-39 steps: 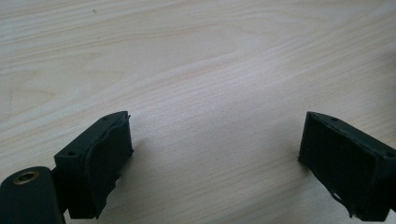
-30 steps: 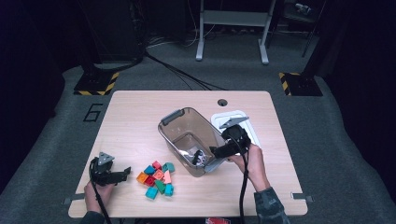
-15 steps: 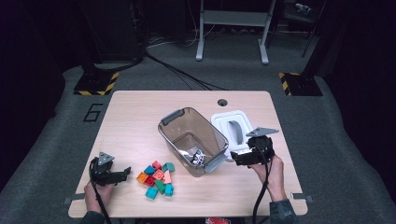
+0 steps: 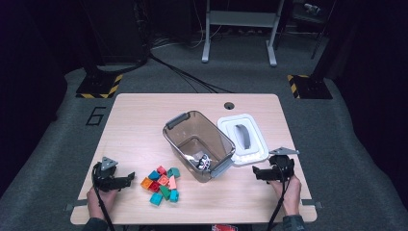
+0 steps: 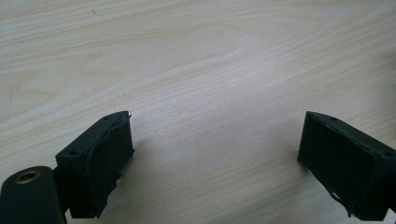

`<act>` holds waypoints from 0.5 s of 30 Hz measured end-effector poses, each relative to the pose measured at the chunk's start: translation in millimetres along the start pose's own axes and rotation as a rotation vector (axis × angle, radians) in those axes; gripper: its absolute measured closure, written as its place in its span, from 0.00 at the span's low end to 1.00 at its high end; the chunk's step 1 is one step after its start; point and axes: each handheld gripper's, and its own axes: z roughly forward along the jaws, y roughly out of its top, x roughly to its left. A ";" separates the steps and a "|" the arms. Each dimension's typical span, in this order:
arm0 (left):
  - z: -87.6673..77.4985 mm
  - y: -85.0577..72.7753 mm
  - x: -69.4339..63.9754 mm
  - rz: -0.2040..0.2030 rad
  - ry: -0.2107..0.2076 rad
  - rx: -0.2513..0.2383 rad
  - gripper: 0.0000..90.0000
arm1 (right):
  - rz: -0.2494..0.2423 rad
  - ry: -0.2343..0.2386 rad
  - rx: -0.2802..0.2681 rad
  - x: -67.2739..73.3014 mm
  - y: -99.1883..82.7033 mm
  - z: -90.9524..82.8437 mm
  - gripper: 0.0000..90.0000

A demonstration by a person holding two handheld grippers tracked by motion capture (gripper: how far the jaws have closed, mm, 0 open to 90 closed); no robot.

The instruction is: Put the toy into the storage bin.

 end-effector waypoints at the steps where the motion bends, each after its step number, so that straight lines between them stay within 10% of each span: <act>1: 0.0 0.0 0.0 0.000 0.000 0.000 0.11 | 0.010 -0.008 0.003 -2.1 -4.1 4.3 0.00; 15: -1.4 -0.3 -0.2 0.010 -0.010 0.008 0.11 | 0.023 -0.060 0.014 -13.8 -33.8 32.0 0.00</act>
